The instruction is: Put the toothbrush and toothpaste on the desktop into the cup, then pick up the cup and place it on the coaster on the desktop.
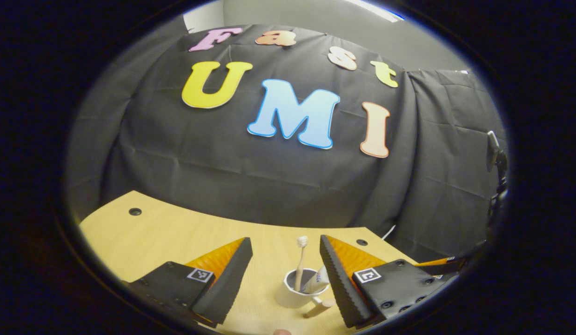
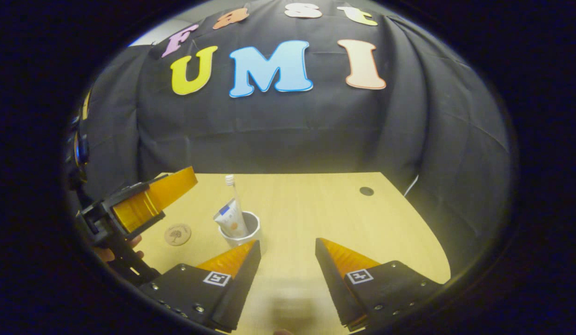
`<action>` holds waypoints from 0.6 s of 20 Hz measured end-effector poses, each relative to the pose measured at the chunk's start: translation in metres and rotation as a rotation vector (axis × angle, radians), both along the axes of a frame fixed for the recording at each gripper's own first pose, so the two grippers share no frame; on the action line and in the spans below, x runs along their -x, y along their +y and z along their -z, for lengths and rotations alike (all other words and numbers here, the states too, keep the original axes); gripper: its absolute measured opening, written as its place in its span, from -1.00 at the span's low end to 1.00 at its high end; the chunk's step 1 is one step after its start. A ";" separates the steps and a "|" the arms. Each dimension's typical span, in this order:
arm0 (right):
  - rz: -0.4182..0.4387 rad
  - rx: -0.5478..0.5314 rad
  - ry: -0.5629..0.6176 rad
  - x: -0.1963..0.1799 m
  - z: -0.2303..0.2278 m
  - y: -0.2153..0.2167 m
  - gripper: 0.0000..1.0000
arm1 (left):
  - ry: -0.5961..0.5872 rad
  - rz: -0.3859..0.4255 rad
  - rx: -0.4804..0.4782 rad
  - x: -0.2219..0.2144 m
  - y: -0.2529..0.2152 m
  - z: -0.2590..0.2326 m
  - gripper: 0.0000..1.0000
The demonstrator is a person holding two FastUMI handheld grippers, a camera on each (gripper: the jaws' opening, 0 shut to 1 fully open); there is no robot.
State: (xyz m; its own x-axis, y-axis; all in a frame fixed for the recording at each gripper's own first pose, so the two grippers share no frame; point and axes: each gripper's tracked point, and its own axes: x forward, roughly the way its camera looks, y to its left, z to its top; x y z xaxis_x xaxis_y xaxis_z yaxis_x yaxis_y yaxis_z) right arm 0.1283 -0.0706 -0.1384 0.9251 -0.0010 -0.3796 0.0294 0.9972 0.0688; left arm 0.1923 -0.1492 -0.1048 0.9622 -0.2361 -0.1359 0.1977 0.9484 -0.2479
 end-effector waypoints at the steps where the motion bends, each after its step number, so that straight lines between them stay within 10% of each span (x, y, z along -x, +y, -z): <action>1: -0.020 0.002 0.015 -0.003 0.004 0.007 0.50 | 0.002 -0.025 -0.004 0.005 0.009 -0.002 0.90; 12: -0.116 -0.088 0.294 -0.024 0.045 0.061 0.50 | 0.009 -0.145 -0.076 0.051 0.097 -0.032 0.92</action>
State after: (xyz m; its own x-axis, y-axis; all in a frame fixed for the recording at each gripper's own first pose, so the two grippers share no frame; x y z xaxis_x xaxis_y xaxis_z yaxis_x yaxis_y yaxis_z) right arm 0.1519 -0.0093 -0.1837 0.7679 0.1426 -0.6245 -0.0530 0.9857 0.1600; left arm 0.1411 -0.0525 -0.0726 0.9842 -0.0832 -0.1564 0.0551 0.9829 -0.1758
